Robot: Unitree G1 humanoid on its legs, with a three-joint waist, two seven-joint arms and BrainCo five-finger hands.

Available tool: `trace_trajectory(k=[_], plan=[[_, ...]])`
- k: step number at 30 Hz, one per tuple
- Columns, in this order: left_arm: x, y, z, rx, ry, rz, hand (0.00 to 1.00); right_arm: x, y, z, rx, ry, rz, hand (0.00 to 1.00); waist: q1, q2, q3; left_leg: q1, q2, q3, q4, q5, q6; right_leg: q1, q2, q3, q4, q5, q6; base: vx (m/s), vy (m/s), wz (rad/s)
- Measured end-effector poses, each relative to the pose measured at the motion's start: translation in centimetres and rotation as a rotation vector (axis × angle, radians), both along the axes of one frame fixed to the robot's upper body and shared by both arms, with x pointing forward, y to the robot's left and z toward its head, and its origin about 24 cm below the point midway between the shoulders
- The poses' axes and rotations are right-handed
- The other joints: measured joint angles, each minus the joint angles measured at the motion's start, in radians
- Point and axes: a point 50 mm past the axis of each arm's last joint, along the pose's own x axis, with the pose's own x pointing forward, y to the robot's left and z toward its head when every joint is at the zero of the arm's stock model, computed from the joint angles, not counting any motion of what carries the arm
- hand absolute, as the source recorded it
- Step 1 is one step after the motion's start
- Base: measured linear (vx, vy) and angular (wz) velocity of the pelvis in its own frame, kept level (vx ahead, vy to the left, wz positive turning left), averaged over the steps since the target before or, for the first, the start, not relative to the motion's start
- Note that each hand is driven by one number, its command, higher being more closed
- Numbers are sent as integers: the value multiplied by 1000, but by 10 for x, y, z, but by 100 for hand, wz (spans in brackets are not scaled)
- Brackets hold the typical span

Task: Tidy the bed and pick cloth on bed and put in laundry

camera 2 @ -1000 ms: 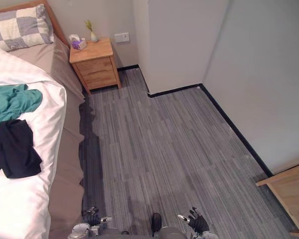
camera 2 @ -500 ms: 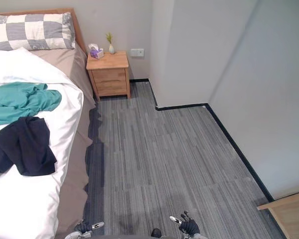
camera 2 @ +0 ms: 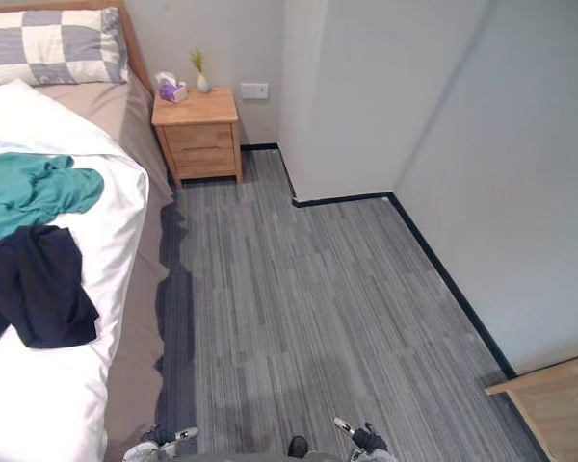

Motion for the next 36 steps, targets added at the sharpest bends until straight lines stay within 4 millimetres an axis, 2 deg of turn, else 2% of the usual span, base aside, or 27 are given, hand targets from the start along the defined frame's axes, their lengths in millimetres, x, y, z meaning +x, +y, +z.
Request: trace_trajectory(k=[1,2,3,4,5,6,7,9,13,16,17,19,20,21,22,23,25,27,28,29,30,31,32,33,34,35,36], plan=[[1,-1,0,-1,-4,8,0,1,-2,1,-8,-4,12,0,1,0,5,-25,20,22,61,-19,8,11,-2,-1,0,-7,-3,-108,43,16],[1,-3,0,-7,-10,23,0,4,-7,3,-26,-15,15,0,2,22,19,-43,75,63,104,-65,28,19,2,-9,3,-16,-5,-86,15,12],[2,-5,0,-11,-10,22,0,4,-10,3,-36,-17,17,0,0,36,19,-49,101,70,85,-76,24,18,4,-13,19,-22,4,-157,-16,17],[2,-15,-1,-30,-6,14,0,8,-18,6,-64,-34,23,0,-6,81,29,-37,132,64,-41,-45,12,2,11,-19,71,-49,20,-113,30,17],[1,-20,-2,-40,1,19,0,10,-18,7,-73,-38,34,0,-1,85,28,-11,112,66,-135,-34,36,-11,-10,-17,94,-64,36,-95,64,17],[-1,-17,-2,-31,10,19,0,9,-18,7,-77,-35,43,0,0,85,22,-5,92,74,-177,-17,42,-15,-24,-19,95,-59,42,52,148,20],[0,-12,-1,-21,11,30,0,11,-14,7,-70,-43,57,0,7,58,20,19,48,80,-255,22,60,-23,-50,-19,98,-60,51,82,107,13],[3,-11,1,-27,-2,57,0,11,-12,6,-71,-43,75,0,27,58,36,26,44,92,-262,25,62,-23,-58,-18,101,-65,55,94,69,-1],[0,-10,1,-29,-5,86,0,14,-5,7,-78,-55,139,0,30,45,33,40,53,130,-249,24,62,-20,-58,-10,101,-74,50,138,-8,-14],[0,-9,1,-30,-7,96,0,13,-6,7,-91,-54,161,0,50,35,30,62,62,180,-254,7,58,-29,-54,29,136,-108,54,106,-19,-34],[-1,-9,1,-30,-3,96,0,12,-7,7,-89,-54,148,0,50,38,22,83,57,179,-268,-17,58,-49,-59,35,201,-158,59,113,53,-4],[-5,-4,1,-11,17,72,0,2,-9,5,-82,-34,91,0,49,6,-4,108,13,163,-298,-47,66,-111,-110,33,384,-266,87,146,81,18],[-5,-2,1,-5,18,57,0,-2,-11,4,-78,-24,53,0,47,-9,-10,113,-15,149,-304,-58,69,-191,-143,46,565,-305,81,168,89,33],[-4,4,1,11,22,40,0,-1,-14,5,-77,-32,13,0,43,-32,-6,134,-41,138,-306,-70,77,-309,-193,64,831,-278,51,179,96,39],[-5,5,0,17,30,23,0,1,-18,6,-85,-40,-4,0,29,-25,3,165,-57,117,-317,-76,86,-370,-222,70,993,-203,31,247,112,59],[-5,8,1,31,35,6,0,-1,-23,6,-99,-36,-7,0,6,-32,13,217,-57,89,-334,-84,100,-412,-222,86,1108,-168,35,336,98,73],[-4,11,0,45,41,-19,0,-13,-24,2,-91,16,-11,0,-13,-29,15,295,-40,60,-362,-97,98,-445,-194,79,1151,-225,31,365,42,63],[-5,6,-2,28,52,-18,0,-23,-25,1,-97,42,-16,0,-33,-10,23,337,2,46,-381,-114,82,-502,-141,45,1065,-254,14,208,-52,46],[-3,0,-2,8,47,-20,0,-30,-26,0,-104,46,-27,0,-45,7,32,354,38,38,-401,-118,77,-539,-97,10,941,-250,11,-9,-137,55],[2,-6,-2,-9,30,-24,0,-40,-27,0,-113,53,-32,0,-57,20,42,372,68,36,-424,-116,74,-563,-50,-10,780,-226,12,-29,-160,56],[4,-7,-2,-11,21,-26,0,-46,-26,0,-116,57,-34,0,-63,22,43,378,80,35,-430,-114,70,-570,-25,-5,682,-195,13,213,-170,52],[7,-7,-1,-10,-2,-25,0,-59,-22,-1,-116,66,-40,0,-69,12,45,399,86,36,-429,-114,70,-567,4,29,475,-97,20,490,-220,39],[13,-10,1,-13,-29,-28,0,-67,-19,-2,-114,63,-45,0,-88,28,66,430,111,37,-427,-103,46,-526,38,29,460,6,-43,675,-212,21],[14,-13,1,-20,-39,-30,0,-69,-22,0,-124,47,-59,0,-81,47,79,436,121,48,-422,-68,33,-524,48,28,500,-22,-35,556,-191,3],[17,-16,1,-27,-61,-33,0,-68,-25,1,-140,26,-68,0,-85,37,90,443,113,52,-415,-12,15,-540,38,34,563,-67,-66,543,-193,-16],[20,-24,2,-40,-86,-35,0,-68,-23,2,-153,8,-44,0,-97,32,94,461,113,51,-390,72,-20,-543,33,33,649,-149,-91,455,-204,-13],[21,-24,3,-41,-92,-34,0,-67,-20,2,-152,0,-20,0,-98,33,93,461,119,51,-372,97,-27,-539,38,32,666,-173,-100,495,-226,-20]])
